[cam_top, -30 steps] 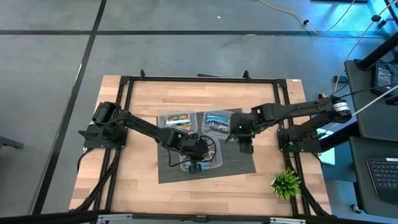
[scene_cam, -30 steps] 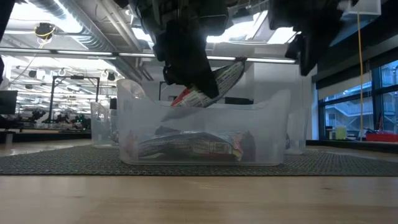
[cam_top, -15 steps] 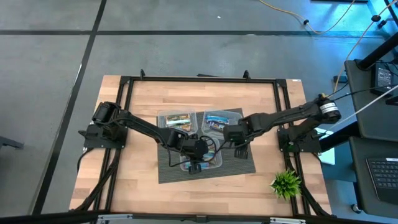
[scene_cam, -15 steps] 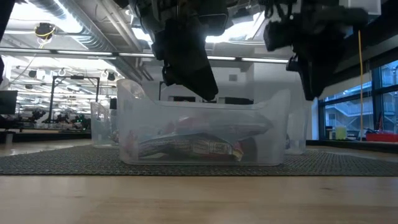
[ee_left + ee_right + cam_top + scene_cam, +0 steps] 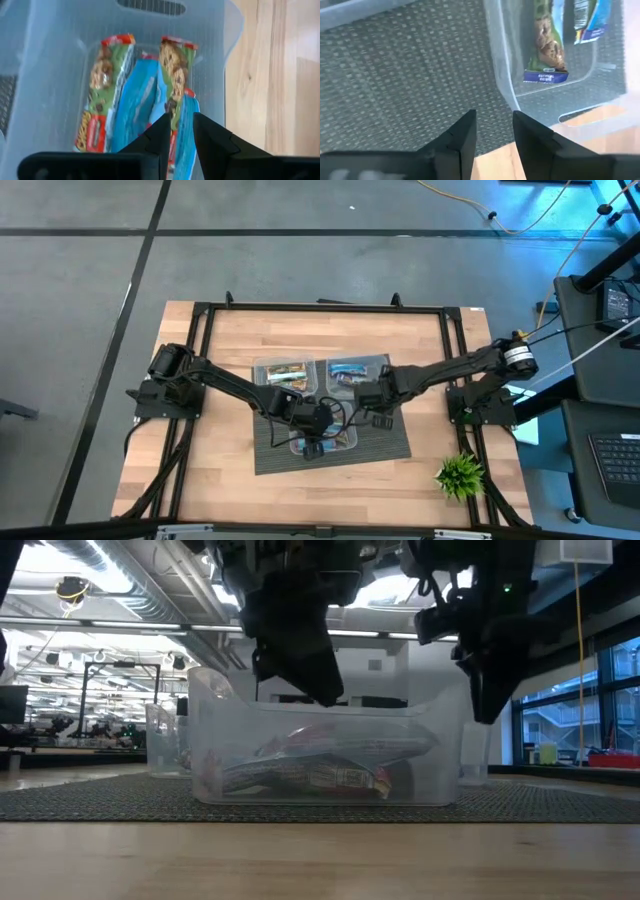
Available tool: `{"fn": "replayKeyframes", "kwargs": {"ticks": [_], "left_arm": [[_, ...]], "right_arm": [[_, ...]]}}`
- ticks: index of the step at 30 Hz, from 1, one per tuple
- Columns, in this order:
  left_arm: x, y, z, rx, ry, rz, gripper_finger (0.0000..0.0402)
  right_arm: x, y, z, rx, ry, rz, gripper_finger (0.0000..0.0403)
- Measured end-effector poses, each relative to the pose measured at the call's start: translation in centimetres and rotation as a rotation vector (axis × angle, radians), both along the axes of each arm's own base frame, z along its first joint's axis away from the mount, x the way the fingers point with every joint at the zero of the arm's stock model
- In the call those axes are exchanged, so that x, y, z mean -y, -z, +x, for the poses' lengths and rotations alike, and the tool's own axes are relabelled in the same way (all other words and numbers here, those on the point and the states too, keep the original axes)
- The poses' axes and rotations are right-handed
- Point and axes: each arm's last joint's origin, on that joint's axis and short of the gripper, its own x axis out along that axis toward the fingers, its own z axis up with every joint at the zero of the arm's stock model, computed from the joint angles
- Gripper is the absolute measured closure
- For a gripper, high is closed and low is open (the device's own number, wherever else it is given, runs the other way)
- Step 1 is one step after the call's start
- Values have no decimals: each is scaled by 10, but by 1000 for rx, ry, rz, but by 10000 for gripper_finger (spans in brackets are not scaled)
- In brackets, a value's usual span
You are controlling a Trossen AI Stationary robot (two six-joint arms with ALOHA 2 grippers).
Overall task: Pick and place Granola Bars by type
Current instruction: Adjust the placemat slightly
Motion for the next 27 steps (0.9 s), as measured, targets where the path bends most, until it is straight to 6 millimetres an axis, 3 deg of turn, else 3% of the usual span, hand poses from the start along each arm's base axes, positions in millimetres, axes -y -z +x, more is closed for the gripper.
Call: {"fn": "replayKeyframes", "kwargs": {"ticks": [8, 14, 19, 27], "left_arm": [[3, 3, -11, -132, -7, -97, 324], [11, -15, -22, -119, -56, -133, 323], [27, -36, -38, -88, -170, -152, 323], [73, -24, -70, -259, -380, -194, 324]], "right_arm": [[3, 0, 0, 1, 10, -42, 272], [1, -6, -7, -15, 25, -25, 272], [-9, -28, -23, 39, 3, 19, 272], [-35, -41, -36, 82, -108, 74, 272]]}}
